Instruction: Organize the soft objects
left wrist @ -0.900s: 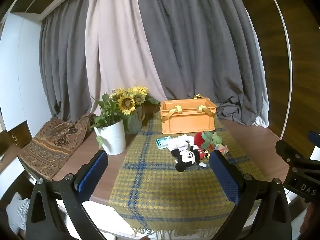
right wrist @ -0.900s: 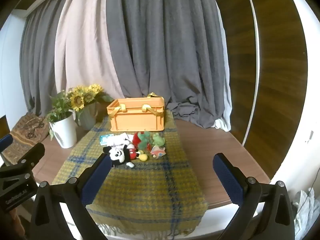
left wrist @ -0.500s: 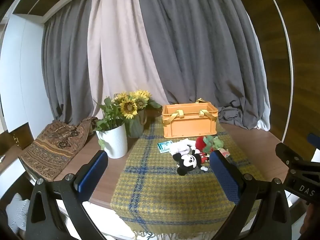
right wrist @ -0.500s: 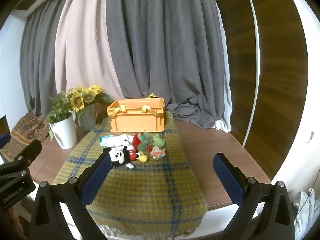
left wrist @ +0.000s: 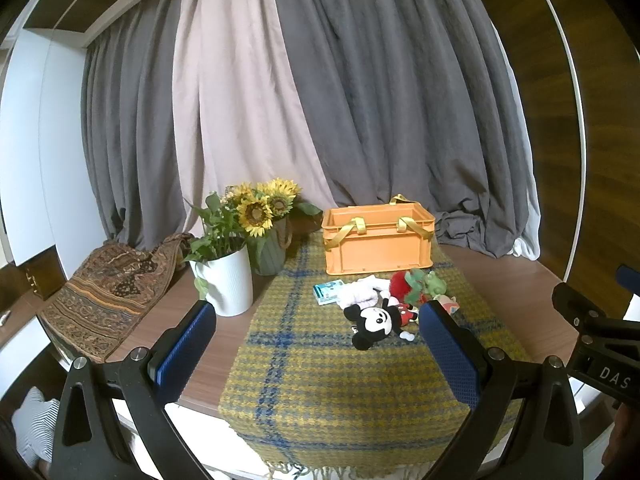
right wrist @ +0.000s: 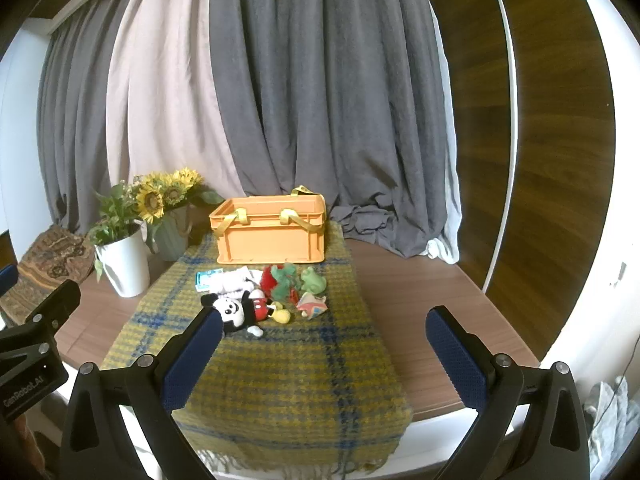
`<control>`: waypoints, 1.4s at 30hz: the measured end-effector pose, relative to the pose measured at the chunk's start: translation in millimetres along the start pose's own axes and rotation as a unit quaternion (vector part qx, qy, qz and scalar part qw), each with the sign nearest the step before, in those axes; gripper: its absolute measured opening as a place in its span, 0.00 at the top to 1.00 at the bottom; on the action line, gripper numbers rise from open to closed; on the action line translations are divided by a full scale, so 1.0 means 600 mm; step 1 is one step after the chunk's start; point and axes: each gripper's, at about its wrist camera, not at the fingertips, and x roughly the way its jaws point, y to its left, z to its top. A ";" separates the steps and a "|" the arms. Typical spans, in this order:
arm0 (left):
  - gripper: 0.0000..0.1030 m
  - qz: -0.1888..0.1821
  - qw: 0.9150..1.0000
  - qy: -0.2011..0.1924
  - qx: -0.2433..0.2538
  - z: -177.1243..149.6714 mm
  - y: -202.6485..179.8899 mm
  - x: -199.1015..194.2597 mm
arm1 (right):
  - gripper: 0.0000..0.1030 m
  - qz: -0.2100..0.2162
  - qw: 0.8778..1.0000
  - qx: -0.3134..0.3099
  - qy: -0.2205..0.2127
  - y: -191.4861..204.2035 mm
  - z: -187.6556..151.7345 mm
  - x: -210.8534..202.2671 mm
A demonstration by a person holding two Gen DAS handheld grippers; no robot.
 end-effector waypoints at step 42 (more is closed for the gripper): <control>0.00 0.000 1.000 0.000 0.003 -0.005 -0.020 -0.005 | 0.00 -0.001 1.000 -0.001 -0.001 -0.006 -0.004 0.005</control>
